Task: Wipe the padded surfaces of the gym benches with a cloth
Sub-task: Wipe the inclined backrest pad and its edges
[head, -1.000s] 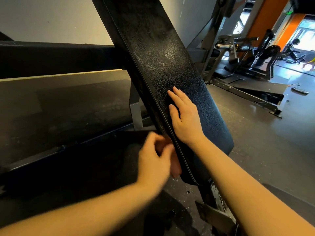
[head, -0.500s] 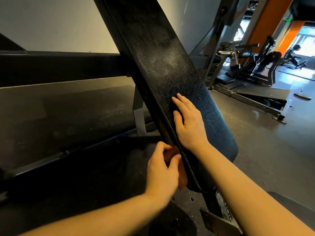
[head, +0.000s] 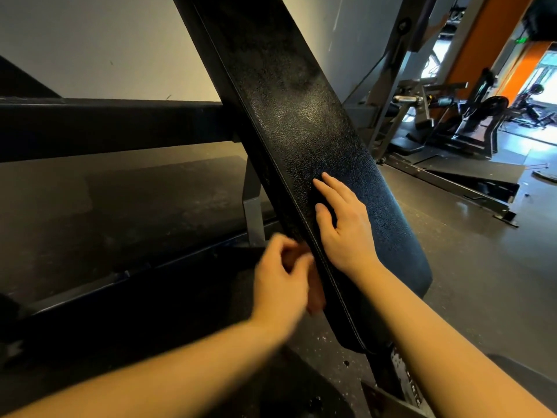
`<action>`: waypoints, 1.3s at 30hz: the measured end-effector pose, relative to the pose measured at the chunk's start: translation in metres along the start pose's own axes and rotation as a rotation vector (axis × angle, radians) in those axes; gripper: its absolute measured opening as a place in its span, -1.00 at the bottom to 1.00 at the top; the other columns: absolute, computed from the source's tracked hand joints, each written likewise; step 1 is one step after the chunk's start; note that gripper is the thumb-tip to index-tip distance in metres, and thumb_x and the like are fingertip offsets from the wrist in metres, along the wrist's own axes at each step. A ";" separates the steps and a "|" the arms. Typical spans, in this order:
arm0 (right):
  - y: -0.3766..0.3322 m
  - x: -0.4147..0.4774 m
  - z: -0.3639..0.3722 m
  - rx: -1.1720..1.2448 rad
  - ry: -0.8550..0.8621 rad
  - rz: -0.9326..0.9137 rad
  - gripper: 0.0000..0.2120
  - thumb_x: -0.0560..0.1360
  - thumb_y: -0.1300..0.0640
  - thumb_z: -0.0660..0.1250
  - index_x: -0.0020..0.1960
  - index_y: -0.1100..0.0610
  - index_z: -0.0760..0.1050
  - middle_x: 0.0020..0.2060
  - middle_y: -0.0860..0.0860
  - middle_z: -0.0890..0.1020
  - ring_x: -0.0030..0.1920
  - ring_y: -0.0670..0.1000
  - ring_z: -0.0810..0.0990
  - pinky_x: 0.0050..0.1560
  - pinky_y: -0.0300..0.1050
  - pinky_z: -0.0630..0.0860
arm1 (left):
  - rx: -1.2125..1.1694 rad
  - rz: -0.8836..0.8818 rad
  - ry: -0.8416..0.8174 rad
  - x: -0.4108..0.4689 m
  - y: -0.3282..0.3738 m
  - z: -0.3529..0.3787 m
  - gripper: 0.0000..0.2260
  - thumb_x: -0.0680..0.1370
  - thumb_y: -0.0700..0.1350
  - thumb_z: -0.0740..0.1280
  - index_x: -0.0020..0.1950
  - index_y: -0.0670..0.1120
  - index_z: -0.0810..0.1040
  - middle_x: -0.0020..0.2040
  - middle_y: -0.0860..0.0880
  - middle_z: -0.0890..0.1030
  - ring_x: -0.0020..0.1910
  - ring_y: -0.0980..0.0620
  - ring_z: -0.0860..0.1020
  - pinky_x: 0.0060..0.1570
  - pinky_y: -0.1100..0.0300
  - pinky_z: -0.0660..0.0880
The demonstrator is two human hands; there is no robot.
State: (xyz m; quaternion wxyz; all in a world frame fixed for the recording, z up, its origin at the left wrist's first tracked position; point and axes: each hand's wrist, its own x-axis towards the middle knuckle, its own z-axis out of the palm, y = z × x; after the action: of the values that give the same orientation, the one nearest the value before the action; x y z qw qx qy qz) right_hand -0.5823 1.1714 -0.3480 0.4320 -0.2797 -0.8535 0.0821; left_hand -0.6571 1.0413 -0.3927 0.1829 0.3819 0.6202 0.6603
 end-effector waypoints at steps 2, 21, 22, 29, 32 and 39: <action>0.000 0.000 0.001 -0.004 0.006 -0.003 -0.51 0.59 -0.04 0.12 0.46 0.05 0.48 0.50 -0.04 0.43 0.51 -0.01 0.36 0.50 0.06 0.29 | 0.052 0.095 0.115 0.055 0.013 -0.019 -0.83 0.53 -0.18 0.48 -0.07 0.02 0.52 -0.16 0.07 0.61 -0.17 0.20 0.55 -0.10 0.31 0.45; -0.004 -0.002 0.001 -0.022 0.009 0.011 -0.50 0.59 -0.05 0.09 0.48 0.03 0.46 0.50 -0.06 0.42 0.52 0.00 0.34 0.49 0.10 0.29 | 0.006 0.132 0.262 0.085 0.019 -0.025 -0.90 0.57 -0.17 0.44 -0.03 -0.01 0.55 -0.17 0.12 0.60 -0.19 0.24 0.54 -0.10 0.36 0.43; -0.004 -0.001 0.002 -0.023 0.015 0.009 -0.50 0.59 -0.04 0.10 0.47 0.04 0.47 0.50 -0.06 0.43 0.51 0.00 0.35 0.48 0.10 0.30 | 0.023 0.109 0.203 0.061 0.010 -0.018 -0.89 0.58 -0.17 0.43 -0.02 -0.01 0.53 -0.15 0.11 0.60 -0.16 0.24 0.55 -0.09 0.36 0.43; -0.005 -0.001 0.003 -0.042 0.033 0.009 -0.51 0.58 -0.03 0.11 0.46 0.04 0.49 0.49 -0.05 0.44 0.50 -0.01 0.36 0.48 0.05 0.30 | 0.002 0.153 0.280 0.129 0.038 -0.042 -0.89 0.54 -0.18 0.48 -0.04 -0.01 0.59 -0.15 0.05 0.63 -0.16 0.14 0.56 -0.02 0.20 0.53; -0.006 -0.001 0.003 -0.050 0.027 0.012 -0.51 0.58 -0.03 0.11 0.46 0.04 0.48 0.49 -0.06 0.44 0.50 -0.02 0.36 0.48 0.01 0.29 | 0.000 0.166 0.324 0.137 0.034 -0.044 -0.91 0.56 -0.17 0.46 -0.05 0.00 0.59 -0.20 0.14 0.61 -0.21 0.31 0.54 -0.11 0.36 0.48; -0.007 -0.001 0.002 -0.046 0.036 0.008 -0.51 0.57 -0.04 0.11 0.45 0.03 0.49 0.48 -0.06 0.45 0.49 -0.03 0.37 0.45 0.03 0.31 | -0.059 -0.043 0.176 0.032 -0.004 -0.008 -0.84 0.56 -0.19 0.45 -0.09 0.08 0.59 -0.15 0.09 0.66 -0.11 0.18 0.62 0.00 0.17 0.55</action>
State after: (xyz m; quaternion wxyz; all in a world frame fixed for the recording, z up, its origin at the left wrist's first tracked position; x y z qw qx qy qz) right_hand -0.5861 1.1651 -0.3470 0.4405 -0.2946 -0.8460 0.0591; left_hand -0.6844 1.0597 -0.3875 0.1533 0.3034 0.6223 0.7051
